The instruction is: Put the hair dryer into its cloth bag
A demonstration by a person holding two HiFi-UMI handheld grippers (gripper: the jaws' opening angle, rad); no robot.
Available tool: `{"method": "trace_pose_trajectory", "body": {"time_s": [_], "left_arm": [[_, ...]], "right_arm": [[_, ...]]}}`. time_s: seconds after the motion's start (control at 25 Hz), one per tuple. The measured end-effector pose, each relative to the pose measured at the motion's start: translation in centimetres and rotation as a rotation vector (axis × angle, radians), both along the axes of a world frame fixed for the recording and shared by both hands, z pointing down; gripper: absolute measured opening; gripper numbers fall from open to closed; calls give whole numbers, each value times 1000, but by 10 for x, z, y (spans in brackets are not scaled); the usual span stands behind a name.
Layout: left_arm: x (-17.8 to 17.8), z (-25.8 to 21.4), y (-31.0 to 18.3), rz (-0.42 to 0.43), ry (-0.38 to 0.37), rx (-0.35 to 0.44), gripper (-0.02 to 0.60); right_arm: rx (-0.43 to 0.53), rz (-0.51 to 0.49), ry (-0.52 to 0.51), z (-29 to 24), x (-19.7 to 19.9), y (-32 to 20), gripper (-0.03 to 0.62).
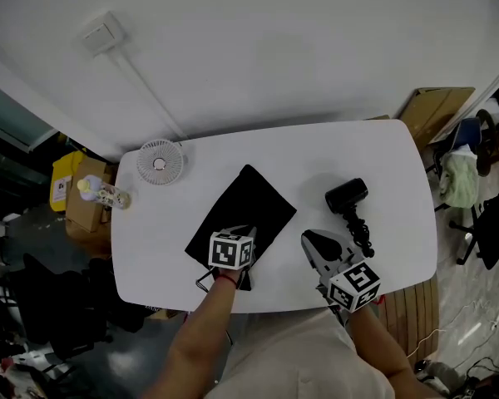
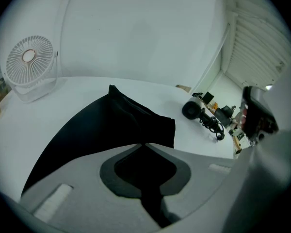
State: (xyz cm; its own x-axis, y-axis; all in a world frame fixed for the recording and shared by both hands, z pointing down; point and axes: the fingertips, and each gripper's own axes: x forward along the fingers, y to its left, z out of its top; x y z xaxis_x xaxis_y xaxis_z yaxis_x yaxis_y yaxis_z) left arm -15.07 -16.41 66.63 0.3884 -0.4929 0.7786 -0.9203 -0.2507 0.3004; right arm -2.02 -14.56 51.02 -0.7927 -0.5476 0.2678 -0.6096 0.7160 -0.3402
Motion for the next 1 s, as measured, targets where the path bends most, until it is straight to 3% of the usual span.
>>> {"method": "trace_pose_trajectory", "body": {"time_s": [0.52,0.8,1.0], "left_arm": [[-29,6,99,348,-86,11,26],[-21,-2,120,405,50,29,26],[-10,1,131,478,56,21,26]], "right_arm": [[-26,-13,25,15,-10,15,21],[-35,-23,39,22,-20,22,20],[-80,-79,90,43,-32,26,36]]}}
